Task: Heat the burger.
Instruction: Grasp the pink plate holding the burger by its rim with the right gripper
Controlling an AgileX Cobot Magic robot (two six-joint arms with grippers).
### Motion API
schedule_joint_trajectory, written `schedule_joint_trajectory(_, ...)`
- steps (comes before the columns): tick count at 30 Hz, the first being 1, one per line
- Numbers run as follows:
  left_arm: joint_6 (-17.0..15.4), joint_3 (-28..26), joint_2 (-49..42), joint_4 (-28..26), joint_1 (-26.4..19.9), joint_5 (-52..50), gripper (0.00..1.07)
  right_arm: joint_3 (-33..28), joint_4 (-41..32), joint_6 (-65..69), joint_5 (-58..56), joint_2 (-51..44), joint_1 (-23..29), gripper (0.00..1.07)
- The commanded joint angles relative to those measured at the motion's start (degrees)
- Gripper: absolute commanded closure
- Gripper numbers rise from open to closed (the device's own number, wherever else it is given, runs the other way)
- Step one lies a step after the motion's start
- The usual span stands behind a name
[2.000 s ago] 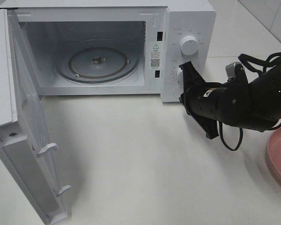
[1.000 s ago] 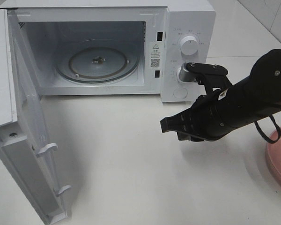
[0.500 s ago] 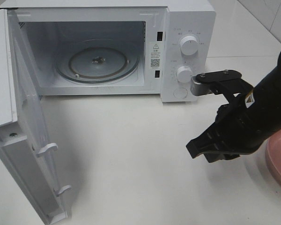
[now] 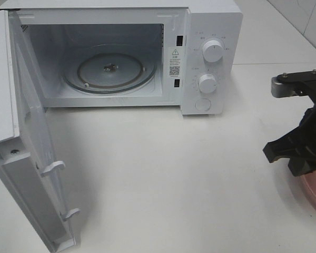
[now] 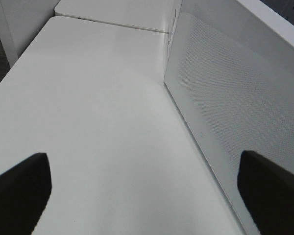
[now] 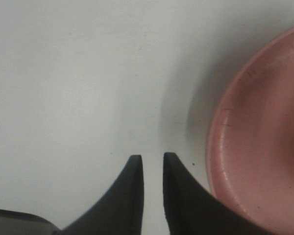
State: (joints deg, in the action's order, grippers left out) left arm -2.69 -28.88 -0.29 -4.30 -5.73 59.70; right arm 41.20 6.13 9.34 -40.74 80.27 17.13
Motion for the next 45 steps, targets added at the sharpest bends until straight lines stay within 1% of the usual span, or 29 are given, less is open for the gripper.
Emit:
schedule_joint_trajectory(1,0.00,0.11,-1.20,-0.17,-0.17,-0.57,0.09,0.06,1.15,1.49,-0.52,-0.29,-2.12,0.90)
schedule_joint_trajectory(2,0.00,0.11,-1.20,-0.17,-0.17,-0.57,0.09,0.06,1.32,2.35,-0.29,-0.29,-2.92,0.87)
schedule_joint_trajectory(3,0.00,0.11,-1.20,-0.17,-0.17,-0.57,0.09,0.06,1.83,2.98,-0.23,-0.29,-4.18,0.79)
schedule_joint_trajectory(4,0.00,0.11,-1.20,-0.17,-0.17,-0.57,0.09,0.06,1.83,2.98,-0.23,-0.29,-4.18,0.79)
schedule_joint_trajectory(5,0.00,0.11,-1.20,-0.17,-0.17,-0.57,0.09,0.06,2.75,3.09,-0.29,-0.29,-5.21,0.69)
schedule_joint_trajectory(6,0.00,0.11,-1.20,-0.17,-0.17,-0.57,0.09,0.06,3.32,3.09,-0.29,-0.29,-5.61,0.62)
schedule_joint_trajectory(7,0.00,0.11,-1.20,-0.17,-0.17,-0.57,0.09,0.06,3.32,3.09,-0.29,-0.29,-5.61,0.62)
schedule_joint_trajectory(8,0.00,0.11,-1.20,-0.17,-0.17,-0.57,0.09,0.06,4.93,3.09,-0.23,-0.29,-6.19,0.46)
schedule_joint_trajectory(9,0.00,0.11,-1.20,-0.17,-0.17,-0.57,0.09,0.06,5.73,3.09,-0.06,-0.29,-6.47,0.38)
schedule_joint_trajectory(10,0.00,0.11,-1.20,-0.17,-0.17,-0.57,0.09,0.06,5.73,3.09,-0.06,-0.29,-6.47,0.38)
schedule_joint_trajectory(11,0.00,0.11,-1.20,-0.17,-0.17,-0.57,0.09,0.06,6.70,3.09,0.00,-0.23,-6.59,0.25)
schedule_joint_trajectory(12,0.00,0.11,-1.20,-0.17,-0.17,-0.57,0.09,0.06,6.70,3.09,0.00,-0.23,-6.59,0.25)
schedule_joint_trajectory(14,0.00,0.11,-1.20,-0.17,-0.17,-0.57,0.09,0.06,7.33,3.09,0.52,-0.23,-6.59,0.13)
schedule_joint_trajectory(16,0.00,0.11,-1.20,-0.17,-0.17,-0.57,0.09,0.06,7.33,3.09,0.97,-0.23,-6.59,0.12)
schedule_joint_trajectory(23,0.00,0.11,-1.20,-0.17,-0.17,-0.57,0.09,0.06,7.51,2.69,1.49,0.46,-6.59,0.15)
schedule_joint_trajectory(25,0.00,0.11,-1.20,-0.17,-0.17,-0.57,0.09,0.06,7.68,2.69,1.55,3.21,-6.59,0.16)
schedule_joint_trajectory(28,0.00,0.11,-1.20,-0.17,-0.17,-0.57,0.09,0.06,7.68,2.75,1.66,4.18,-6.59,0.17)
schedule_joint_trajectory(32,0.00,0.11,-1.20,-0.17,-0.17,-0.57,0.09,0.06,8.31,2.92,2.35,8.14,-6.59,0.19)
schedule_joint_trajectory(38,0.00,0.11,-1.20,-0.17,-0.17,-0.57,0.09,0.06,8.31,2.92,4.35,9.68,-6.59,0.21)
schedule_joint_trajectory(45,0.00,0.11,-1.20,-0.17,-0.17,-0.57,0.09,0.06,8.37,4.07,6.70,14.67,-6.59,0.23)
